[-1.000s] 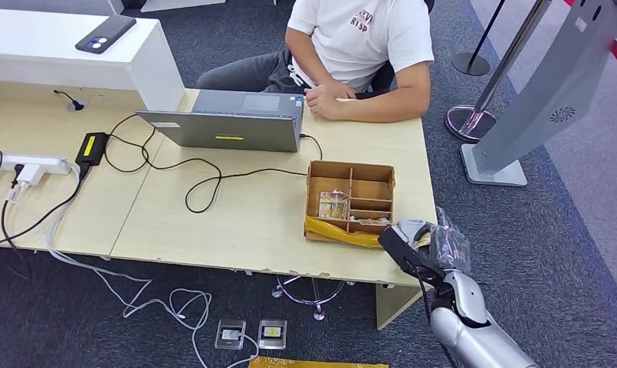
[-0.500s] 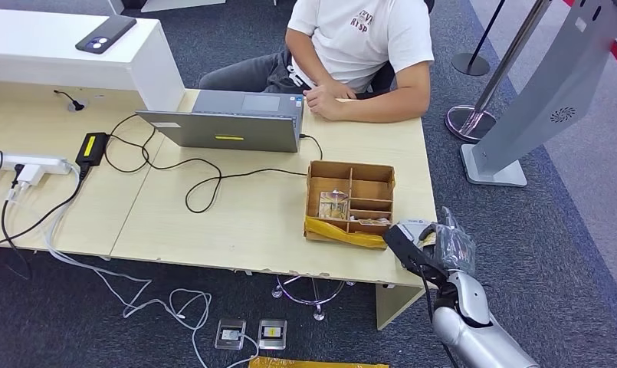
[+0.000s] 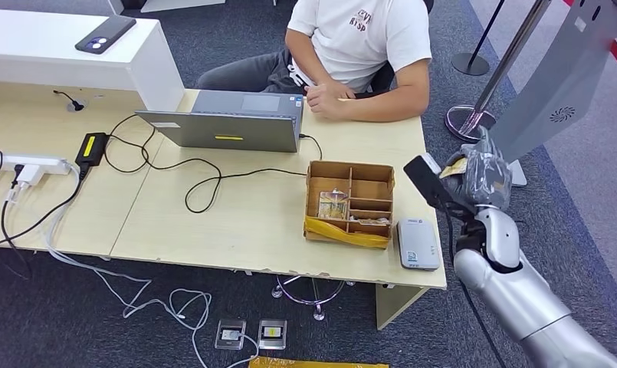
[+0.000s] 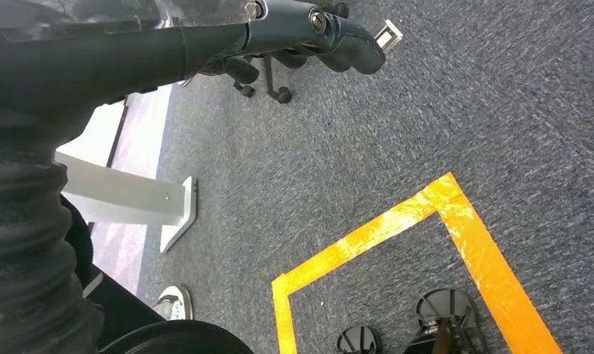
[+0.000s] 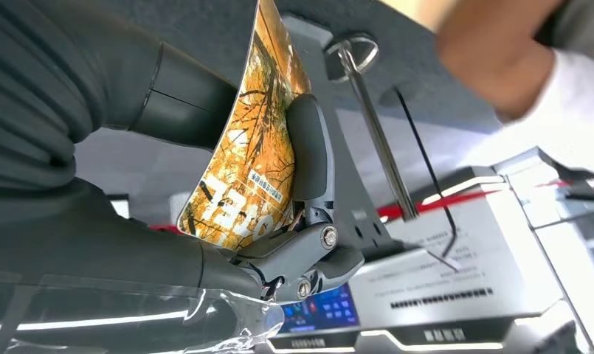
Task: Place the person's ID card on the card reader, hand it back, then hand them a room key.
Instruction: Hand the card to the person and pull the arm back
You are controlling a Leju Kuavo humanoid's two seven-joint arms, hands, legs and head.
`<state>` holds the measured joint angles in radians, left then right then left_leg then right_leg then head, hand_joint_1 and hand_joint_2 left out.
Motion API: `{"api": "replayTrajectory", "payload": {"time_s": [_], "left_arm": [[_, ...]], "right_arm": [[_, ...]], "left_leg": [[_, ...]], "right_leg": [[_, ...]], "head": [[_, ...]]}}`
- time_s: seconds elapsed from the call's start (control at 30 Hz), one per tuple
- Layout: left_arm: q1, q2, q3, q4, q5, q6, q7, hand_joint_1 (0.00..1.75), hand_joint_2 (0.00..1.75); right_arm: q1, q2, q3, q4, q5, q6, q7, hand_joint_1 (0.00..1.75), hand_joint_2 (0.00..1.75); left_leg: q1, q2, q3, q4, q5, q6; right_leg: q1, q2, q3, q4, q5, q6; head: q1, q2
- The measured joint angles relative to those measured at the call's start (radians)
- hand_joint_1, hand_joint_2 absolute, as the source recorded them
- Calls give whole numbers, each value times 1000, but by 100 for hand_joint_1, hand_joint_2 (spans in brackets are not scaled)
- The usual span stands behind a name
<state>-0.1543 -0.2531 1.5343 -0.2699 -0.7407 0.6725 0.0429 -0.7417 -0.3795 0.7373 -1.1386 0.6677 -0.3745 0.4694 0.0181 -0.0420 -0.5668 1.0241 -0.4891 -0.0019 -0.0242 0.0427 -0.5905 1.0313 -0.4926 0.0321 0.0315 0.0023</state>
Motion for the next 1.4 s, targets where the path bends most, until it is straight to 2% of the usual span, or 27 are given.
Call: {"api": "replayTrajectory", "payload": {"time_s": [0.23,0.57,1.03,1.37,1.4], "left_arm": [[-5,16,0,16,-4,0,-22,0,175],[-9,32,0,31,-27,0,-18,0,175],[-13,46,0,39,-35,0,-10,0,175],[-14,55,0,46,-35,0,-10,0,175],[-14,56,0,47,-35,0,-10,0,175]], "right_arm": [[-121,6,7,-32,25,56,-2,175,175],[-207,81,43,29,12,83,-39,175,175],[-264,176,101,209,2,95,-51,175,175],[-277,202,117,282,2,94,-51,175,175],[-277,203,118,286,2,94,-51,131,175]], "left_leg": [[0,-1,-1,0,0,0],[0,-1,-2,0,0,0],[0,-2,-2,0,0,0],[0,-2,-2,0,1,0],[0,-2,-2,0,1,0]], "right_leg": [[0,-1,0,0,0,0],[0,-1,0,0,0,0],[0,-1,-1,0,0,0],[0,-1,-1,0,0,0],[0,-1,-1,0,0,0]], "head": [[0,0],[0,0],[0,0],[0,0],[0,0]]}}
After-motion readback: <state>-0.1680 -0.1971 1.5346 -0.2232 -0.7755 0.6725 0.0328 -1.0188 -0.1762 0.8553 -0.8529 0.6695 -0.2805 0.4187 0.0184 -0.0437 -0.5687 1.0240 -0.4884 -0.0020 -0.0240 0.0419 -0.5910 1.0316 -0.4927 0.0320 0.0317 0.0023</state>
